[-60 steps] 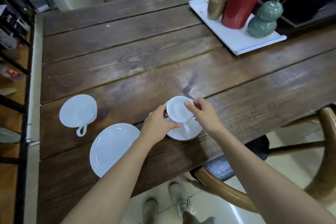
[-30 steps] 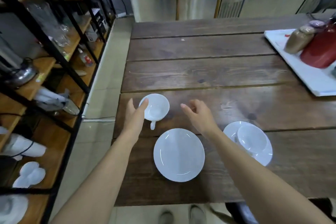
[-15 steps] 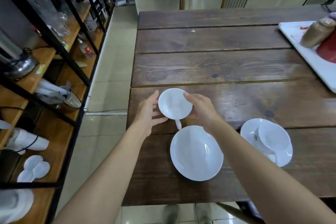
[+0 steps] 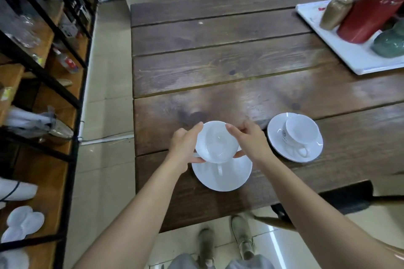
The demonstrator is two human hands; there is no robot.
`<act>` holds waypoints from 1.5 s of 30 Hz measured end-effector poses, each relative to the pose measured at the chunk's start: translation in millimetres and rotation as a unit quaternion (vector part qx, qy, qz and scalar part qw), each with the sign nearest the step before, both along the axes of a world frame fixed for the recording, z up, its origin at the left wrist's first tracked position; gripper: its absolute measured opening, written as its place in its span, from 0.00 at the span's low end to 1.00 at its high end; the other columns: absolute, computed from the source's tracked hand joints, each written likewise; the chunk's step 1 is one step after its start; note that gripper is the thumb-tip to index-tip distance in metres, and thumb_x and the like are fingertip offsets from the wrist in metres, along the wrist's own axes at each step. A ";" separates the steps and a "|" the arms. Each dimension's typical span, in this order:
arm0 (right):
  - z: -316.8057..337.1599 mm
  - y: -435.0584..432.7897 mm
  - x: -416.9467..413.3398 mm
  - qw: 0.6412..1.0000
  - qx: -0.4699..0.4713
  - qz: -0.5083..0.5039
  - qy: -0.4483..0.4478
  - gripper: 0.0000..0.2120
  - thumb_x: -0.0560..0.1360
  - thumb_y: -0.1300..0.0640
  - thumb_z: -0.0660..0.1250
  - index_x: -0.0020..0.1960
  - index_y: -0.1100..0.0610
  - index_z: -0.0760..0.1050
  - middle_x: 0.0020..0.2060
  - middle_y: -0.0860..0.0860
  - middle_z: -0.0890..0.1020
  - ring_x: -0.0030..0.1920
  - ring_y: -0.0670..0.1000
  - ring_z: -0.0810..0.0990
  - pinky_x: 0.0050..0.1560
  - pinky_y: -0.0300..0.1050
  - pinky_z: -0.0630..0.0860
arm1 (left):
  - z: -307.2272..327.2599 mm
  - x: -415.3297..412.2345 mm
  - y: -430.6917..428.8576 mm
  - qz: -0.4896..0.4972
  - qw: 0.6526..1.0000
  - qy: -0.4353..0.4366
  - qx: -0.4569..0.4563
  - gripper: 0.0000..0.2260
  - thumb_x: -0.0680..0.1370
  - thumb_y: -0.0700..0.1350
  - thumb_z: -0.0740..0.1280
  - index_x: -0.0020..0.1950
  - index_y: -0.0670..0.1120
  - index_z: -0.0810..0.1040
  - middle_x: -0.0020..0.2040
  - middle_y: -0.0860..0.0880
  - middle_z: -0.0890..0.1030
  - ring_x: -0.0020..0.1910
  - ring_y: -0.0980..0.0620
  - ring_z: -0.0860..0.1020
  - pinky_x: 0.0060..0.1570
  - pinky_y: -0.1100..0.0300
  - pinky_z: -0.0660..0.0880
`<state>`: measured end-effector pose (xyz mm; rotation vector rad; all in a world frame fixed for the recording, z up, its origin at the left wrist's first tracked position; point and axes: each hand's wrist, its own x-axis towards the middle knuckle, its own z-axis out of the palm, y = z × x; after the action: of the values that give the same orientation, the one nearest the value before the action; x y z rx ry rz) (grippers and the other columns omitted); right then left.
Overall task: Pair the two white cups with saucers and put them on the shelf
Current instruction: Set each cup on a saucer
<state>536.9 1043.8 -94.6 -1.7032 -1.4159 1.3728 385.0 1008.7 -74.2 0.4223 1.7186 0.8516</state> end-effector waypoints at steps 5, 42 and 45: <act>-8.7 -11.6 9.3 1.000 -0.016 -0.015 -0.020 0.14 0.75 0.49 0.66 0.37 0.57 0.69 0.38 0.50 0.75 0.43 0.50 0.77 0.29 0.50 0.82 | -5.3 4.5 -9.6 -0.019 0.999 -0.017 -0.025 0.22 0.76 0.55 0.66 0.65 0.42 0.71 0.62 0.42 0.74 0.49 0.44 0.76 0.33 0.52 0.80; 9.8 -25.8 -13.4 0.995 -0.057 0.078 0.023 0.27 0.75 0.43 0.63 0.65 0.59 0.60 0.54 0.53 0.72 0.49 0.51 0.76 0.33 0.43 0.76 | 4.5 -25.0 -73.8 0.097 0.994 -0.025 0.042 0.14 0.72 0.51 0.73 0.50 0.47 0.73 0.53 0.47 0.76 0.55 0.43 0.77 0.52 0.42 0.79; 27.6 -34.4 -38.4 0.986 -0.020 0.157 0.047 0.28 0.75 0.42 0.62 0.67 0.58 0.59 0.53 0.50 0.71 0.45 0.47 0.75 0.38 0.39 0.75 | 20.6 -34.7 -106.7 0.179 0.980 -0.031 0.076 0.13 0.71 0.50 0.73 0.50 0.48 0.73 0.53 0.47 0.78 0.53 0.44 0.78 0.47 0.47 0.79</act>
<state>498.5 1009.5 -67.0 -1.4611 -1.6638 1.6340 350.3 902.0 -53.6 0.1853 1.7027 1.2492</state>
